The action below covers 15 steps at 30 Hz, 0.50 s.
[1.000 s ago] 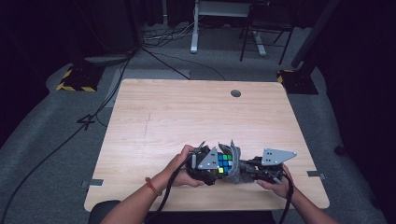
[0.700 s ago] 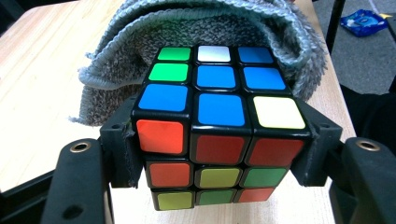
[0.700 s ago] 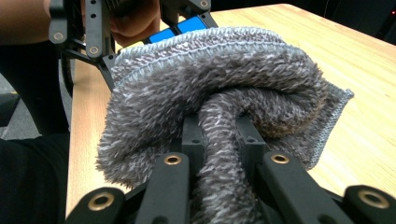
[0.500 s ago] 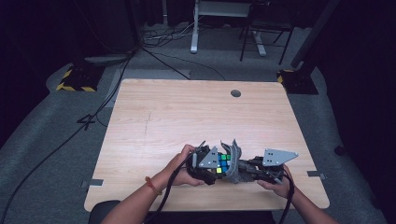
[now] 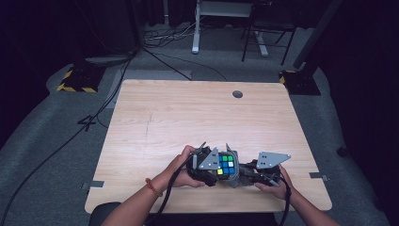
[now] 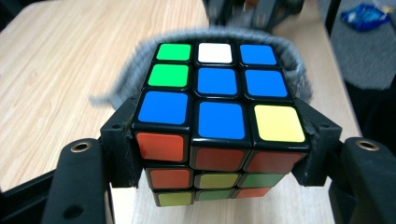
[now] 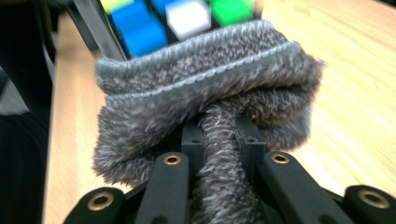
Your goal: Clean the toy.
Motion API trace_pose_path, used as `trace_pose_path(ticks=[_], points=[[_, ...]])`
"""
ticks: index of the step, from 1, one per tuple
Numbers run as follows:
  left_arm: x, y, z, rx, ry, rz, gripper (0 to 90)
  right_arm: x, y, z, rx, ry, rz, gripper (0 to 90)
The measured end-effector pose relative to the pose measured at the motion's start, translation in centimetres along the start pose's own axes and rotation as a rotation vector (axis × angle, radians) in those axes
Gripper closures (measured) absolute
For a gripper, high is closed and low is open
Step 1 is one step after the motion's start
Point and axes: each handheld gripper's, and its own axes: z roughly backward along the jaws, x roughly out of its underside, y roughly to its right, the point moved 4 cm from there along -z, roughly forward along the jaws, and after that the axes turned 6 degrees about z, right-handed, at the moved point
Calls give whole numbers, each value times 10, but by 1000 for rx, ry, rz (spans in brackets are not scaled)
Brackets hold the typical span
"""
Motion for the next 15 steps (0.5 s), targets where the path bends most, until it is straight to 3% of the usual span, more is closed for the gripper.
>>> trace_pose_path(ticks=[8, 12, 15], points=[[2, 0, -5, -11, -23, 2, 326, -6, -1, 9, 0, 69, -2, 788], [6, -1, -10, -29, -61, -9, 324, -11, -5, 6, 27, 69, 34, 790], [8, -2, -14, -34, -78, -3, 327, -14, -6, 4, 20, 76, 34, 789]])
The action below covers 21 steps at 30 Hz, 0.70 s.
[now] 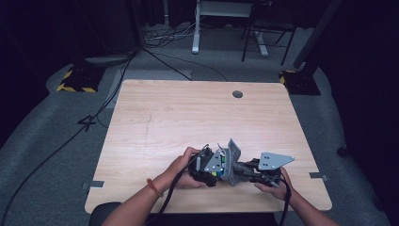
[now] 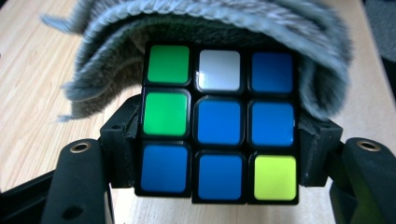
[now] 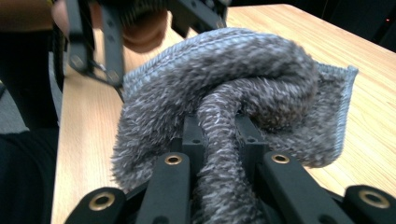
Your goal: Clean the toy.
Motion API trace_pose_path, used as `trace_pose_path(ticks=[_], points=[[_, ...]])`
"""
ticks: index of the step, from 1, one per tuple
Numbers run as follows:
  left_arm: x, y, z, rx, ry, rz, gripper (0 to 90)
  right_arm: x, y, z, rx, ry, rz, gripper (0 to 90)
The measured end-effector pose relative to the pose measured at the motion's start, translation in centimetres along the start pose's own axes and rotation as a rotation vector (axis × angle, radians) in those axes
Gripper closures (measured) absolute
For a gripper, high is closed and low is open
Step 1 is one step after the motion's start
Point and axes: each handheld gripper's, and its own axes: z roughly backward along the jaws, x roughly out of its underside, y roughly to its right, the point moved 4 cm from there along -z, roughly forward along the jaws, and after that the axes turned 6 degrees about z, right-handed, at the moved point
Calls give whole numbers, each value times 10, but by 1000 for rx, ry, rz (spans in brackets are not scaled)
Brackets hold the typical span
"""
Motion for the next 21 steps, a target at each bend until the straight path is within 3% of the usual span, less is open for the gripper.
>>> trace_pose_path(ticks=[6, 10, 13, 17, 21], points=[[-4, 1, 6, -4, 39, -4, 331, 3, 4, 3, 31, -26, 9, 784], [-10, 3, 15, -16, 70, -24, 332, 19, 13, -2, 75, -84, -41, 783], [-12, 2, 18, -5, 87, -13, 331, 22, 14, -6, 60, -98, -54, 783], [-8, -2, 16, -1, 83, 5, 331, 11, 9, 1, 86, -29, -28, 786], [-6, -2, 11, 6, 67, 14, 331, -8, 1, 11, 61, 57, -1, 785]])
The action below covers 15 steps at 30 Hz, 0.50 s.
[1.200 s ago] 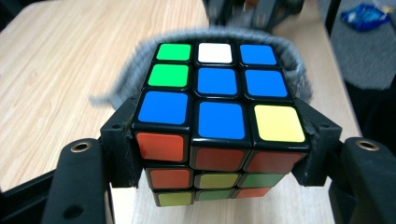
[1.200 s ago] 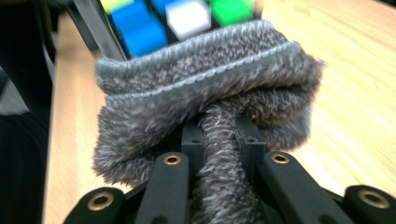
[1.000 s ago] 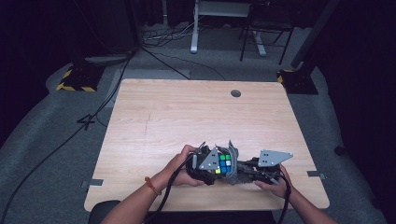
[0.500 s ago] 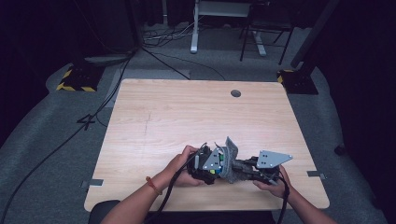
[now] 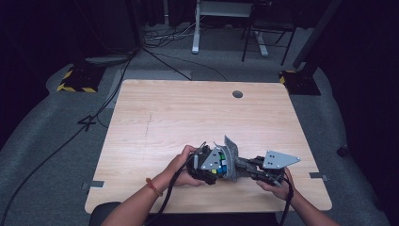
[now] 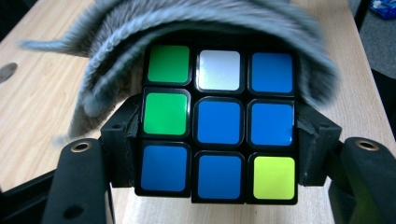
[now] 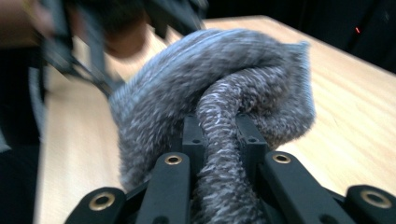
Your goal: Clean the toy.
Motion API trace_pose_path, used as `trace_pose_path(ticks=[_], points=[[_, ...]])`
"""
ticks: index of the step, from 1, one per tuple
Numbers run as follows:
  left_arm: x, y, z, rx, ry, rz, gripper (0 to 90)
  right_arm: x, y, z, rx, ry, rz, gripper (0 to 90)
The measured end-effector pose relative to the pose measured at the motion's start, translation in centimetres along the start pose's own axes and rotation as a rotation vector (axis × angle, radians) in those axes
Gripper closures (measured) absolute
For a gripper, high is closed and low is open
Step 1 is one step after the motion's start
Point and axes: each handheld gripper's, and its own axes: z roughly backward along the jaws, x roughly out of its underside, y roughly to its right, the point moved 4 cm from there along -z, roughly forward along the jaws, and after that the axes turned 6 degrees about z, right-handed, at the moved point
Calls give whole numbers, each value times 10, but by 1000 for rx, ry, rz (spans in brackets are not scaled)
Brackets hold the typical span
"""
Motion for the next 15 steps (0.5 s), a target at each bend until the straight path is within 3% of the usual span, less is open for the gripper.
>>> trace_pose_path(ticks=[3, 7, 10, 13, 15], points=[[-1, 3, 1, -10, 5, -9, 331, 2, -3, -2, -7, -28, 10, 784], [-5, 4, 7, -2, 41, -17, 331, 23, 8, -11, 4, -133, -48, 783], [-7, 3, 11, 8, 78, -3, 331, 35, 10, -16, -25, -193, -65, 782], [-7, 2, 12, 6, 97, 0, 330, 33, 9, -17, -59, -174, -82, 782], [-6, 1, 11, 18, 109, 19, 329, 27, 7, -14, -84, -131, -91, 782]])
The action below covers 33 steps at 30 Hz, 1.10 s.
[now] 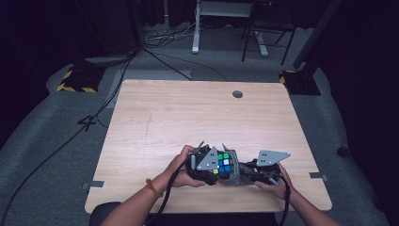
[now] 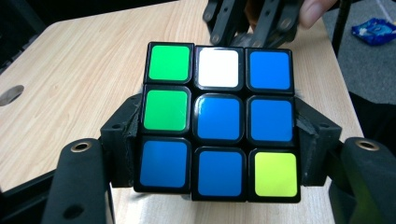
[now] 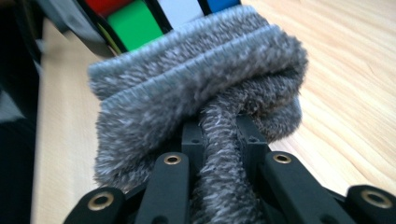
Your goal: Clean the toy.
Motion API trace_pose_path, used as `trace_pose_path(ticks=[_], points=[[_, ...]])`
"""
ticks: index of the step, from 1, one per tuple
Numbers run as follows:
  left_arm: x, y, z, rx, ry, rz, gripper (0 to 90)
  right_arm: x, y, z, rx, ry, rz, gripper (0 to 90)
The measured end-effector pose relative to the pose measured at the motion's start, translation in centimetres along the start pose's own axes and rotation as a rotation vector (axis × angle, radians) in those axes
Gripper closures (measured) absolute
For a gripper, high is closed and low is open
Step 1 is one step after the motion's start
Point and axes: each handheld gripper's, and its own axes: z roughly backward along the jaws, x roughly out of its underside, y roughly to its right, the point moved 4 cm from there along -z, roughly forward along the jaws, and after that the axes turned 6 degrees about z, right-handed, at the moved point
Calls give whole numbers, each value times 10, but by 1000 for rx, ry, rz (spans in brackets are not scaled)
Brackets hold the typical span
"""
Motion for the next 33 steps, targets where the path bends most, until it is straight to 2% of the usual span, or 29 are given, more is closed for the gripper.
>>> trace_pose_path(ticks=[2, 4, 7, 12, 15, 18, 22, 28, 31, 33], points=[[1, -3, 0, 2, 10, 18, 327, -4, 0, 2, 8, 11, 14, 783], [3, -5, -1, -1, -3, 25, 325, -5, 2, 5, -6, 48, -21, 784], [7, -4, -6, -10, -35, 27, 323, -8, 2, 7, -14, 81, -27, 784], [6, -5, -6, -7, -33, 29, 322, -12, 0, 11, -4, 100, 1, 784], [9, -6, -9, -4, -60, 26, 320, -16, -2, 12, 2, 108, 20, 784], [11, -5, -11, -7, -77, 12, 320, -16, -5, 12, 2, 103, 31, 784], [12, -5, -14, -1, -94, 18, 321, -18, -7, 13, 4, 101, 44, 784], [8, -4, -9, -9, -85, 15, 325, -19, -7, 12, 18, 90, 73, 784], [5, -2, -7, 3, -65, 17, 326, -10, -4, 7, 21, 39, 51, 784], [5, 0, -8, 7, -79, 1, 327, -5, -2, 4, 17, 17, 40, 784]])
